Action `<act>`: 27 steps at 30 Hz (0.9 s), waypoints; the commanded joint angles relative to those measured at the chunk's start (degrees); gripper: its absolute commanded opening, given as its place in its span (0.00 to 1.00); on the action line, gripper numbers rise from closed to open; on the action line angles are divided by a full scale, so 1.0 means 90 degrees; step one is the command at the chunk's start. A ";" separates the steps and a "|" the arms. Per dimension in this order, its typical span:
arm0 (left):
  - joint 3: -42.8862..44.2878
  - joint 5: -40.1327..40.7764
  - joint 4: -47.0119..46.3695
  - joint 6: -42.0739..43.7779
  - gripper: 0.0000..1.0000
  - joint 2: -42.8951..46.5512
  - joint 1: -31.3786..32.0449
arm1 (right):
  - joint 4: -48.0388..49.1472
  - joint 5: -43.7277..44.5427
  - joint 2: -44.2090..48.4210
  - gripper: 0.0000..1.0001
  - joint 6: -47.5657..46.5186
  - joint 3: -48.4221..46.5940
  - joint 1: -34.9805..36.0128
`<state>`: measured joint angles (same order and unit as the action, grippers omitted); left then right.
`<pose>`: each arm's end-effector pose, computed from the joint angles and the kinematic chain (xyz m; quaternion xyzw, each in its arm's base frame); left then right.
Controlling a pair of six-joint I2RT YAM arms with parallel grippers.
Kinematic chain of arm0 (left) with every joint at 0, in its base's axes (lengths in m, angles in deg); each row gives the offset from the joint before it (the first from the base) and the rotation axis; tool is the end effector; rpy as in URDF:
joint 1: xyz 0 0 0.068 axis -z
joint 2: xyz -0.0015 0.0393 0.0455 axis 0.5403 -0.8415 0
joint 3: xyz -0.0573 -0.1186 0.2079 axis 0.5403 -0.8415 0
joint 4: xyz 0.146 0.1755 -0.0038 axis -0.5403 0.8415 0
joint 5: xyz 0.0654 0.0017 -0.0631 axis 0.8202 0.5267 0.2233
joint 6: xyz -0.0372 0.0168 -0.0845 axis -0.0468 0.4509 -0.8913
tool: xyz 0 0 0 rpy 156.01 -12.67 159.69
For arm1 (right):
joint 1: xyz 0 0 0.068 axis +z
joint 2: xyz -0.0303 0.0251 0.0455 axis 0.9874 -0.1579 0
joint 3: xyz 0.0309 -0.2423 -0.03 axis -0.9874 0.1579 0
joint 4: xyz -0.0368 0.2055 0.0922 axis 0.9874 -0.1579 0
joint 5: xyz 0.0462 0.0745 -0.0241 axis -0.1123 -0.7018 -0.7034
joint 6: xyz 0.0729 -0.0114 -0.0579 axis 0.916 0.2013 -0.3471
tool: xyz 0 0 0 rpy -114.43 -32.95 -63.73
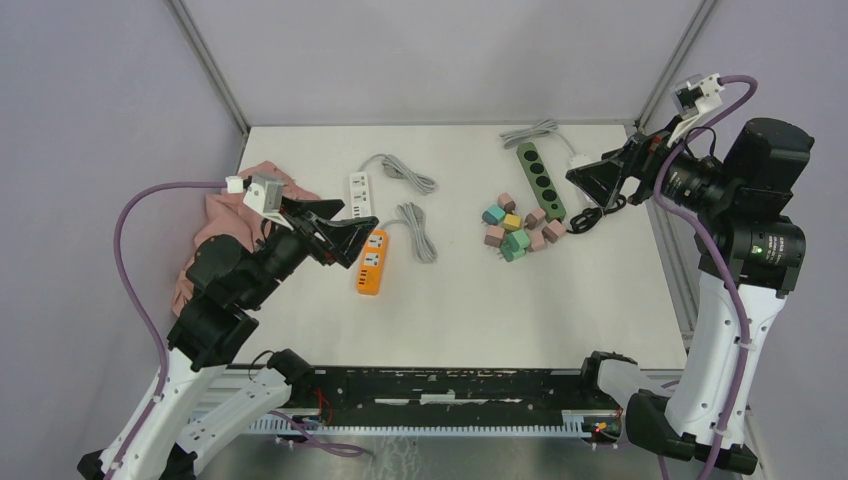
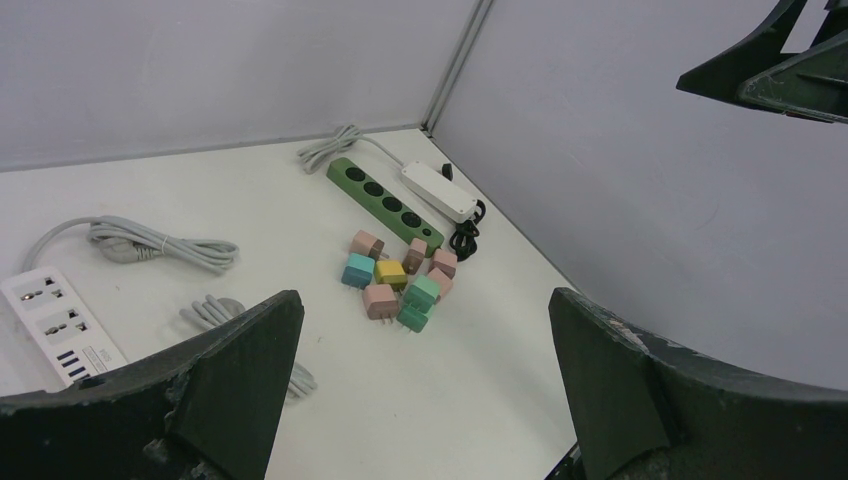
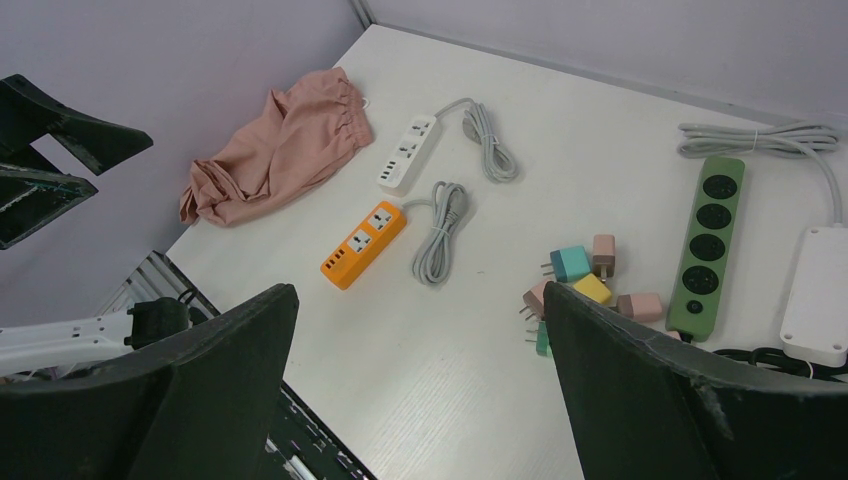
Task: Pull the plug off the socket
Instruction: Reset both arms
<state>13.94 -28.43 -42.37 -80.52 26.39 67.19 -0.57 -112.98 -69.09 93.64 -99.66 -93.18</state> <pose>0.1222 -0.0922 0.4032 0.1019 0.6640 -0.3742 0.6393 0.1632 0.0330 0.4682 -0.1267 0.7515 0.3370 0.5528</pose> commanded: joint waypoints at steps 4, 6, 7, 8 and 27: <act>0.0049 0.0038 -0.0039 0.0261 0.99 -0.0034 -0.0013 | 0.0196 0.0055 0.0094 0.99 -0.0018 -0.0027 -0.0028; 0.0048 0.0038 -0.0054 0.0258 0.99 -0.0036 -0.0007 | 0.0191 0.0049 0.0090 0.99 -0.0017 -0.0022 -0.0028; 0.0048 0.0038 -0.0054 0.0262 0.99 -0.0046 -0.0012 | 0.0195 0.0049 0.0088 0.99 -0.0014 -0.0021 -0.0031; 0.0049 0.0030 -0.0054 0.0264 0.99 -0.0040 -0.0008 | 0.0198 0.0054 0.0098 0.99 -0.0013 -0.0017 -0.0033; 0.0019 0.0018 -0.0054 0.0274 0.99 -0.0061 -0.0013 | 0.0206 0.0049 0.0121 0.99 -0.0023 0.0032 -0.0031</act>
<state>13.94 -28.45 -42.35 -80.50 26.00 67.19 -0.57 -112.98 -68.82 93.64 -99.53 -93.18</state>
